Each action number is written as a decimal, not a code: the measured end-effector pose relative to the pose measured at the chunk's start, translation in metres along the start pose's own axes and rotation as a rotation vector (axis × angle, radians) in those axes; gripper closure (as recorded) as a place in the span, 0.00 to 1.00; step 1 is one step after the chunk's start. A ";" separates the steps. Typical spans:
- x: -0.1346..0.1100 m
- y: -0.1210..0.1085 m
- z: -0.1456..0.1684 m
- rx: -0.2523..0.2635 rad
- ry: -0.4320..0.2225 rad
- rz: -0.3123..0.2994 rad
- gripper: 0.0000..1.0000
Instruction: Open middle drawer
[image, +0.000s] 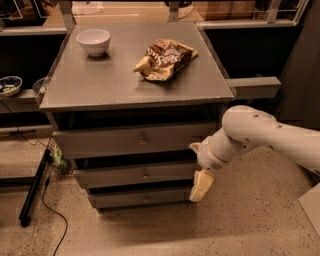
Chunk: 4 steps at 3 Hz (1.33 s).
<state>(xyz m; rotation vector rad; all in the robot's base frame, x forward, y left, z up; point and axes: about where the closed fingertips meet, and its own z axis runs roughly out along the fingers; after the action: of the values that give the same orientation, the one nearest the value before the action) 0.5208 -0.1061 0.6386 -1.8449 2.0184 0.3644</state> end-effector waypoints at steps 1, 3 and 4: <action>0.004 -0.004 0.016 -0.008 -0.004 0.016 0.00; 0.009 -0.018 0.048 -0.041 -0.019 0.036 0.00; 0.012 -0.028 0.082 -0.065 -0.048 0.057 0.00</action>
Offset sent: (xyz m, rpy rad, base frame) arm 0.0271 0.0127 -0.0527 0.0244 0.0577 -0.0177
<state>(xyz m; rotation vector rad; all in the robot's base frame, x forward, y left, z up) 0.5557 -0.0844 0.5620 -1.8019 2.0524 0.4905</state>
